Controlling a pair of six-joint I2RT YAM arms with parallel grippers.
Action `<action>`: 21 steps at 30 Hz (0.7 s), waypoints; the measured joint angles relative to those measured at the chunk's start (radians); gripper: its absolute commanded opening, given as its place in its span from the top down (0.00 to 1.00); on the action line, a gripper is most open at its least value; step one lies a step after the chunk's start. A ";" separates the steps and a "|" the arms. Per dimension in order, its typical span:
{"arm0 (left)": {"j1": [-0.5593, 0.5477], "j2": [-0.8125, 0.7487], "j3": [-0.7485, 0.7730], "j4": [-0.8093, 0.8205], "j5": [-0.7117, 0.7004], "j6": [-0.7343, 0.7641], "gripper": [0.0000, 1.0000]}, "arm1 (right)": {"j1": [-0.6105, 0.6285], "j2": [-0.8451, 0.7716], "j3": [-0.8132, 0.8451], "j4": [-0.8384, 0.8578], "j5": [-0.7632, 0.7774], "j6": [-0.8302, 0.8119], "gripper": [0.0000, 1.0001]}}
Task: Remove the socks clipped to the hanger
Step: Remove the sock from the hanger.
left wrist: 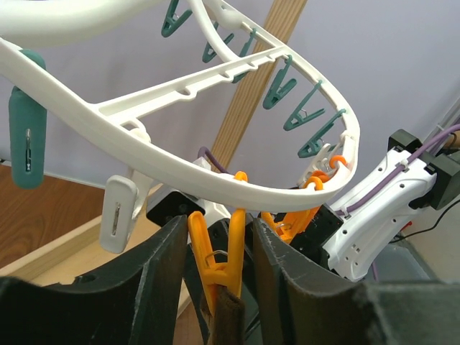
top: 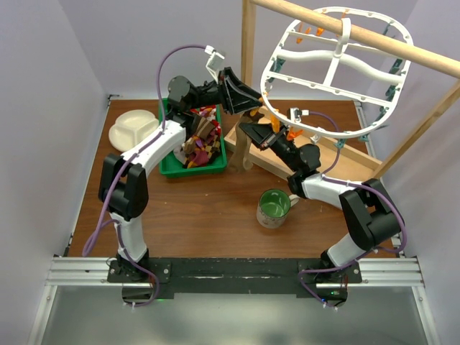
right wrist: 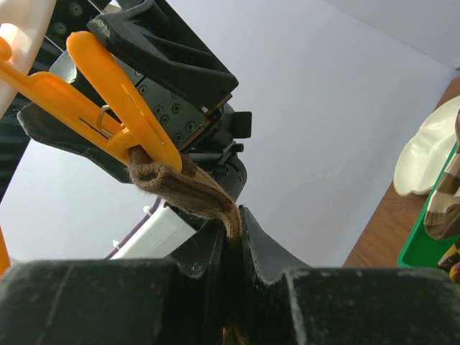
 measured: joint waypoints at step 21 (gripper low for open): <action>-0.002 0.000 0.016 -0.008 -0.011 0.000 1.00 | 0.001 -0.002 -0.032 -0.003 -0.003 -0.011 0.89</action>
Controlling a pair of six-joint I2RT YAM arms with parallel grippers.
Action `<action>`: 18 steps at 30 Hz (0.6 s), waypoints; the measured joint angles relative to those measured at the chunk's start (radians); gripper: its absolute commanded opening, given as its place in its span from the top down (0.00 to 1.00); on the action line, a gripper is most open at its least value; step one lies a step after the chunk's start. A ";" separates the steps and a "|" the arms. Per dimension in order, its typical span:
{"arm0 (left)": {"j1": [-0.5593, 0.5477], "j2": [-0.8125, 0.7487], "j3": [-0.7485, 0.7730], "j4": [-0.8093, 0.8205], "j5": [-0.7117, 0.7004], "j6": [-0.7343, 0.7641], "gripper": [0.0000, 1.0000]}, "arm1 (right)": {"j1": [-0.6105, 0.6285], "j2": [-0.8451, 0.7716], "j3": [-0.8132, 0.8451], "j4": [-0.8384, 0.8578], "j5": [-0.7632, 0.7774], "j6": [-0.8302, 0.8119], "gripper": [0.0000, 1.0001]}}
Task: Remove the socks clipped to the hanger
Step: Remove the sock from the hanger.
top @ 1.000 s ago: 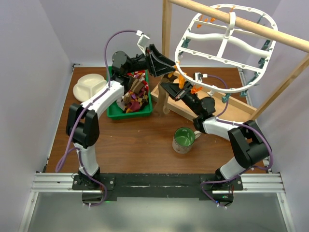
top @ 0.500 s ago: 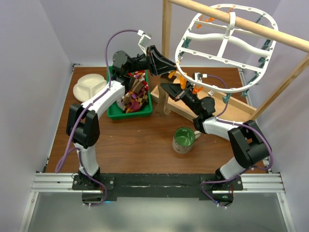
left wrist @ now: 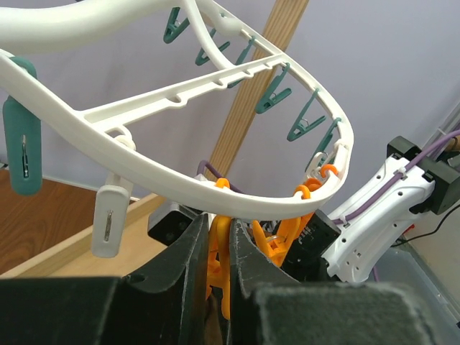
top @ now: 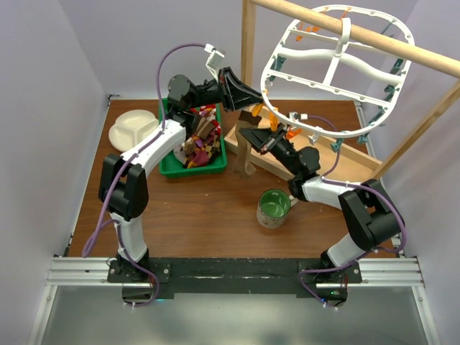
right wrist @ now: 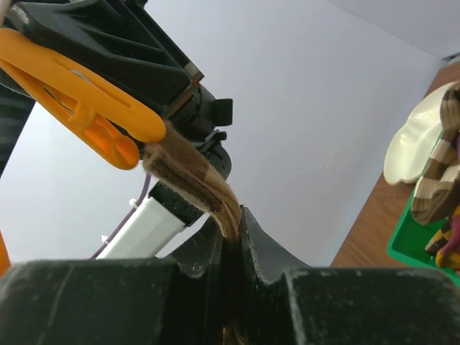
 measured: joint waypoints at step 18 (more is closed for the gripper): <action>0.000 -0.001 0.000 -0.055 -0.032 0.052 0.55 | 0.000 0.000 -0.088 -0.009 -0.001 0.006 0.89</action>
